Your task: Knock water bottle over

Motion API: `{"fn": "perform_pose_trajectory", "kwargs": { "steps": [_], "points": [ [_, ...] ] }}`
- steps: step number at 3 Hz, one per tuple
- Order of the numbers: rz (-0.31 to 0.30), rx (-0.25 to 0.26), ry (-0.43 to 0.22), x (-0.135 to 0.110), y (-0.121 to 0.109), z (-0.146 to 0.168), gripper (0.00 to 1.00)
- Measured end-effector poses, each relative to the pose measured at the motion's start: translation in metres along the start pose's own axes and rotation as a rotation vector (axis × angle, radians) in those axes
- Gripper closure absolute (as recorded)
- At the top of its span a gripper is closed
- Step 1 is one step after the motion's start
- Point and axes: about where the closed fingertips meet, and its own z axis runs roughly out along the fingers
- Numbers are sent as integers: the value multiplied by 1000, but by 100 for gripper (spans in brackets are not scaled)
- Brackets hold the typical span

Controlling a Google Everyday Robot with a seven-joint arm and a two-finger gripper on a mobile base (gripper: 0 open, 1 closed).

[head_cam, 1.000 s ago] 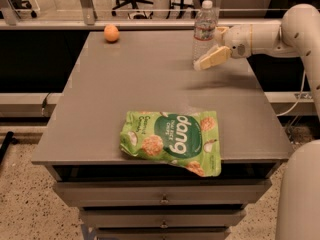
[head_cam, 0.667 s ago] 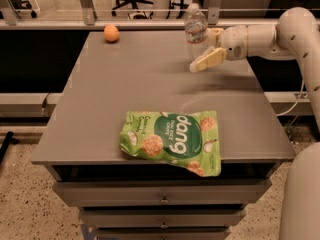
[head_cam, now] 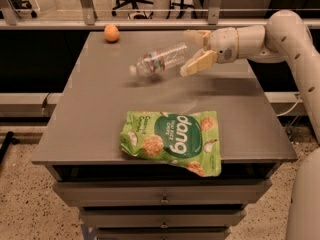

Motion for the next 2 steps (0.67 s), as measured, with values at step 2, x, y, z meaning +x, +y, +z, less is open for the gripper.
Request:
{"fn": "perform_pose_trajectory", "kwargs": {
  "steps": [2],
  "points": [
    [15, -52, -1, 5, 19, 16, 0]
  ]
}}
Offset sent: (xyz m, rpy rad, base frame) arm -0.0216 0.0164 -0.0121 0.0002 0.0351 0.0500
